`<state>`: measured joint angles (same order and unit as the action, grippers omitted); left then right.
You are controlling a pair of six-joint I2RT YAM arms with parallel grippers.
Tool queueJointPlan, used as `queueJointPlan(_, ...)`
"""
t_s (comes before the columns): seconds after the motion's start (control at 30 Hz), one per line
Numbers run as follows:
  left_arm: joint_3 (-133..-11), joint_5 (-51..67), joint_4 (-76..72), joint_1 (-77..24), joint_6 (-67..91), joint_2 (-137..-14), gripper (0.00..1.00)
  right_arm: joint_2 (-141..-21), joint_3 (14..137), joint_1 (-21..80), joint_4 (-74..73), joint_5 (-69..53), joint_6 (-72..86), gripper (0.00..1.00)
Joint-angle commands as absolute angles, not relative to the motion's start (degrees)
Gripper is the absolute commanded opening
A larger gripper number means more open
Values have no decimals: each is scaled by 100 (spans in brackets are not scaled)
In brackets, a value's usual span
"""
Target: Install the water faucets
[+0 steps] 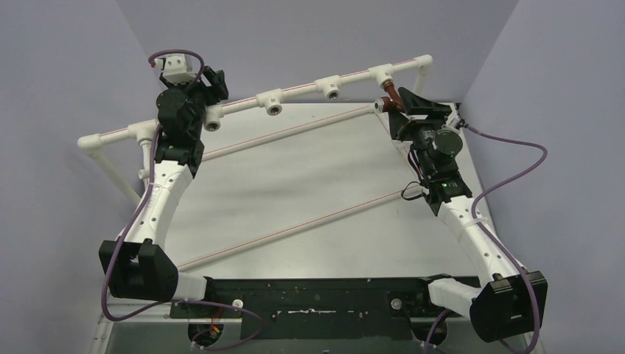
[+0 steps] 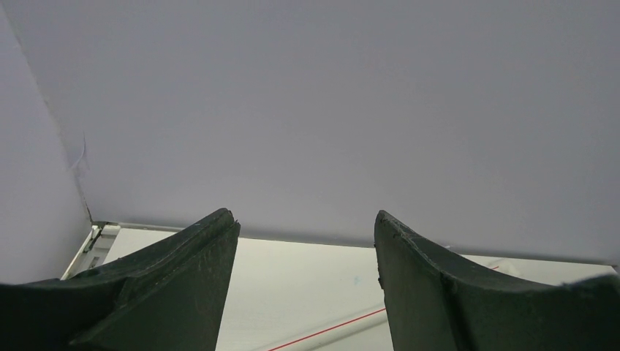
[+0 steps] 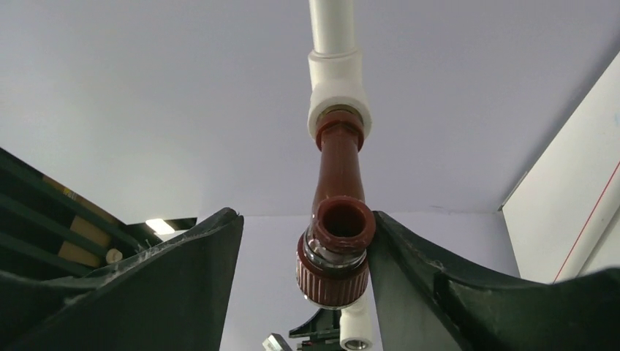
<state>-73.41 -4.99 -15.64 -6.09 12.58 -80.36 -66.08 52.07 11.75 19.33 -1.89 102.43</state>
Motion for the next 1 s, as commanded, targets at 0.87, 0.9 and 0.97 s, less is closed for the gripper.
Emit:
queueJointPlan(0.87, -6997, -516, -289, -622, 1121, -8487, 66, -5431, 5092, 1382, 1266, -529, 8641, 74)
queueJointPlan(0.9, -6994, -518, -283, -622, 1117, -8483, 66, -5411, 5175, 1350, 1151, -564, 8403, 74)
queueJointPlan(0.97, -6989, -519, -287, -633, 1107, -8484, 66, -5389, 5356, 1313, 932, -630, 7842, 74)
